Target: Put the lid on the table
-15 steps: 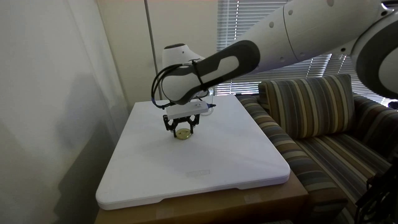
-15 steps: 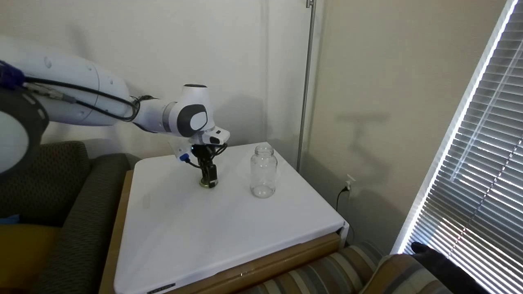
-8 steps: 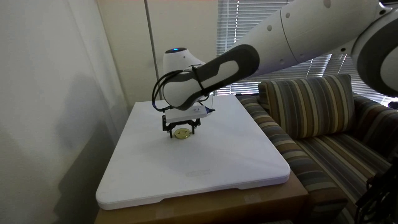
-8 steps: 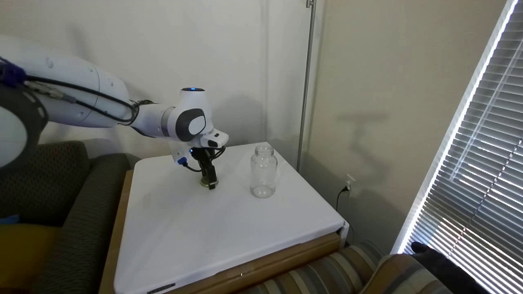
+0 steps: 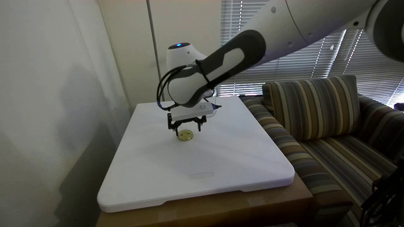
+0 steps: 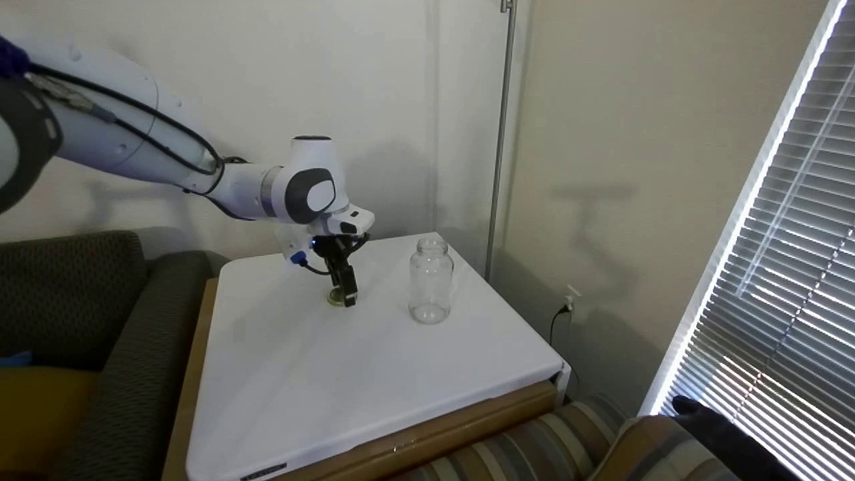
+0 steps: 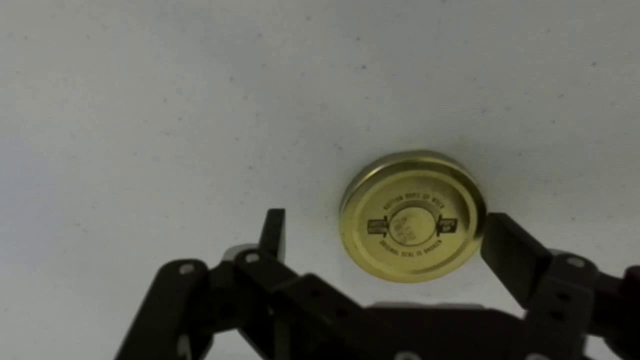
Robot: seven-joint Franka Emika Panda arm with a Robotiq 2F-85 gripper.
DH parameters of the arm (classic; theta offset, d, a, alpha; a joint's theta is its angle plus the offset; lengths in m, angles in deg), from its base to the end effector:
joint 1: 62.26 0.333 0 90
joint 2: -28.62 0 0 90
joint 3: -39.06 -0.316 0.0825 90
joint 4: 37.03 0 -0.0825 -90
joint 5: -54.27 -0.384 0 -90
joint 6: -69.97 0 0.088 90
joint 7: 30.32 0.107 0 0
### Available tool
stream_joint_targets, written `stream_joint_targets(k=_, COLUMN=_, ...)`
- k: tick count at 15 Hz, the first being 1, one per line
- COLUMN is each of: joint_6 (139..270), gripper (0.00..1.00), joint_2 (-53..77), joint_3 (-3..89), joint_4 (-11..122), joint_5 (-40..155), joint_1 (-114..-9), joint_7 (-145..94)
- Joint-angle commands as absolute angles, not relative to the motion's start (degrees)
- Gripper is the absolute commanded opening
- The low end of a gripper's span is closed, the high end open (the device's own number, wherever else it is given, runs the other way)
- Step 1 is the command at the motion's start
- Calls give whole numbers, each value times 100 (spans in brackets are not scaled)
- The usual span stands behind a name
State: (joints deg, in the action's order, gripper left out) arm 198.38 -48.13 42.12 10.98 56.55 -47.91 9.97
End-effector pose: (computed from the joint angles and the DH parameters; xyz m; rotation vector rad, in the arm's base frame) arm 0.7651 0.1707 0.0735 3.0177 -0.6742 0.1463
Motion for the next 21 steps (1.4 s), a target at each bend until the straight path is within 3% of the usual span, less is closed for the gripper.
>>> stream_joint_targets(k=1, joint_6=20134, gripper=100, joint_2=-3818, joint_3=4362, joint_4=2426, joint_5=5816, joint_1=-4747, joint_7=979)
stream_joint_targets(k=15, joint_6=20028, gripper=100, joint_2=-578, joint_3=4306, joint_4=5443, joint_5=5676, joint_1=-5124, joint_7=489)
stream_joint_targets(k=16, joint_6=20025, gripper=100, joint_2=-1295, joint_3=4346, joint_4=4561, joint_5=5766, joint_1=-4993, joint_7=720)
stream_joint_targets(k=21, joint_6=20006, gripper=100, joint_2=-708, joint_3=4328, joint_4=5213, joint_5=5774, joint_1=-5087, joint_7=642)
